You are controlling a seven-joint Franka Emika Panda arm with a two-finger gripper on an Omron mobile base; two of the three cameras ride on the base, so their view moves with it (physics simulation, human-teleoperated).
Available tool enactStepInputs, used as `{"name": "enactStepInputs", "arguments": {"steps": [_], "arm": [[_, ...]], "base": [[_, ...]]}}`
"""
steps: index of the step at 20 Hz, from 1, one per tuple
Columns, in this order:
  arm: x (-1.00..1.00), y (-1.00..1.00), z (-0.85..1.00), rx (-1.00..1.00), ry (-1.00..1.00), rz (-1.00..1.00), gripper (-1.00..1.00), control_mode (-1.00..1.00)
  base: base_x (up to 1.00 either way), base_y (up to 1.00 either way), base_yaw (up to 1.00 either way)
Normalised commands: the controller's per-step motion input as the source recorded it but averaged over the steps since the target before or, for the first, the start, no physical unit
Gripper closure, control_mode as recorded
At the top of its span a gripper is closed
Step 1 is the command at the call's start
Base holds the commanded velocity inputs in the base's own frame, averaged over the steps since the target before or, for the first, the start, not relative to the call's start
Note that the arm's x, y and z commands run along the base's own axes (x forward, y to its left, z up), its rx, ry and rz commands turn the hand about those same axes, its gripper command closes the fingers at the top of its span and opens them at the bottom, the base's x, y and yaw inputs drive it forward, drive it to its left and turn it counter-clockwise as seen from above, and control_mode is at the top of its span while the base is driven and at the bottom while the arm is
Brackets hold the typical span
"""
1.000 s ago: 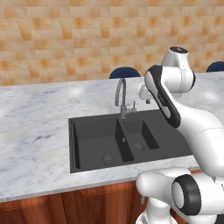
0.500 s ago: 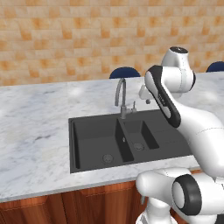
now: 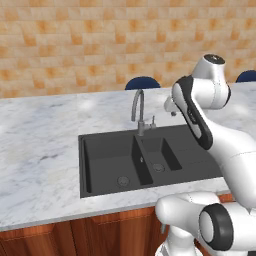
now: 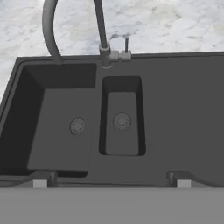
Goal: Soak the sponge with water for a few seconds and then drop it inside the sink.
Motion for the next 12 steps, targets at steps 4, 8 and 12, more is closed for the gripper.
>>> {"name": "enactStepInputs", "arguments": {"steps": [4,8,12], "arm": [[0.02,0.1,-0.01,0.02,-0.25,0.01,-1.0,-1.0],[0.07,0.0,-0.05,0.04,-0.18,0.03,-1.0,-1.0],[0.06,0.0,-0.07,0.03,-0.17,0.05,-1.0,-1.0]], "base": [[0.0,0.0,0.0],[0.0,0.0,0.0],[0.0,0.0,0.0]]}}
